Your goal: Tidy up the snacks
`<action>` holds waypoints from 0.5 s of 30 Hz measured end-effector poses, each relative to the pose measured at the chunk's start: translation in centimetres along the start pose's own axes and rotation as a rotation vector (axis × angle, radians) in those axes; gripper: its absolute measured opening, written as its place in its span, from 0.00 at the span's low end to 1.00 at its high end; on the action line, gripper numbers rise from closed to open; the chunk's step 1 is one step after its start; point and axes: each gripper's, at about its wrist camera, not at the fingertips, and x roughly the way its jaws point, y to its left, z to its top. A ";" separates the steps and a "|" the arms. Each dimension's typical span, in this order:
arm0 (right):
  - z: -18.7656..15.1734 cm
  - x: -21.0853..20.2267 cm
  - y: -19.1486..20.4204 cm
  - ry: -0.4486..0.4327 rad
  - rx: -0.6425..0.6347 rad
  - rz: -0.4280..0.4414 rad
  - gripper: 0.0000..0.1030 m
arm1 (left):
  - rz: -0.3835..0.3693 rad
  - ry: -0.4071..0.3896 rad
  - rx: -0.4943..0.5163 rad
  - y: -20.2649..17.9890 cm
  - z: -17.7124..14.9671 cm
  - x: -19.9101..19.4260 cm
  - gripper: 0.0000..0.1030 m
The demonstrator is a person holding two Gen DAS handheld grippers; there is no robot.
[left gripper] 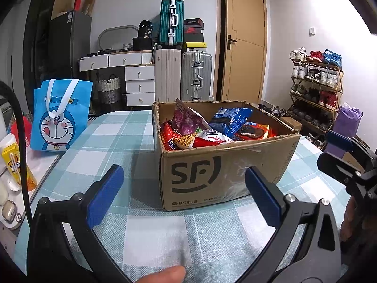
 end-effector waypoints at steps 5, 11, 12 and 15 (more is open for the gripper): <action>0.0 0.0 0.0 0.000 -0.002 -0.001 1.00 | 0.001 0.000 0.000 0.0 0.0 0.0 1.00; -0.1 0.1 -0.1 0.001 -0.002 -0.001 1.00 | 0.001 -0.001 0.000 0.0 0.0 0.0 1.00; -0.1 0.0 -0.1 0.001 -0.002 -0.002 1.00 | 0.002 0.000 0.000 0.0 -0.1 0.0 1.00; -0.1 0.0 -0.1 0.000 -0.003 -0.002 1.00 | 0.001 0.000 0.000 0.0 -0.1 0.0 1.00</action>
